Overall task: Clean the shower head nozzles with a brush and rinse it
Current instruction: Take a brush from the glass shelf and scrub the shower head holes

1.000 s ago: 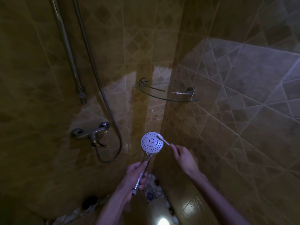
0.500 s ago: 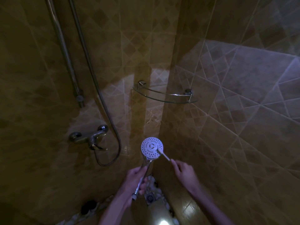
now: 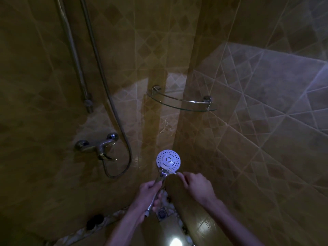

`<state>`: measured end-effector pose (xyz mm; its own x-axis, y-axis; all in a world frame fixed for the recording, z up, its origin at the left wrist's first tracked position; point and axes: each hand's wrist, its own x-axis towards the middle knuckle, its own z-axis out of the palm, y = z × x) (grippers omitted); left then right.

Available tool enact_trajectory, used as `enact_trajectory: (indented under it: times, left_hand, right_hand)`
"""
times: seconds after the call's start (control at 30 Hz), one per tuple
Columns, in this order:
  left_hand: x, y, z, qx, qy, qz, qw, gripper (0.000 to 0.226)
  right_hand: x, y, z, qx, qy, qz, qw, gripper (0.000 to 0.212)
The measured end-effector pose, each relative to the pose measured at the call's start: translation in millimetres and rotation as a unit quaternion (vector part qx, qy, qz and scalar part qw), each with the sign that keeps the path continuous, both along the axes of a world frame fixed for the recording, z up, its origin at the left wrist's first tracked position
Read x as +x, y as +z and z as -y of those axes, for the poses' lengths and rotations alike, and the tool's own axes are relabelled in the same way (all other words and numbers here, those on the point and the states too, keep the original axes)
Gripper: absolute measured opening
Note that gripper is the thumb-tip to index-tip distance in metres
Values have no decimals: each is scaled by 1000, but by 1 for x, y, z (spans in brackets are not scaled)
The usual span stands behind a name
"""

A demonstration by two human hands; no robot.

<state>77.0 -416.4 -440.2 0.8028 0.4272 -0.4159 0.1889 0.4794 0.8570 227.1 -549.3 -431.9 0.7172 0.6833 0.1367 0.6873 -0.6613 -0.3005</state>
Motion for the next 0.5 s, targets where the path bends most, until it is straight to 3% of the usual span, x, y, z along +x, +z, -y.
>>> enact_trajectory:
  times: [0.13,0.23,0.4,0.5]
  left_hand:
    - [-3,-2,2,8,-4,2,1000,14]
    - [-4,-2,4,24,-14,12,1000,15]
    - [-4,-11,1,61,0,-5,998,19]
    - [-8,-16,3,66,1,-18,998,23]
  right_hand:
    - [27,26,-12,-15,-14,-69,997,49]
    - [42,47,-21,41,-18,-118,992,46]
    - [13,18,-20,-74,51,36,995,60]
    - [13,15,-22,-89,64,72,991,61]
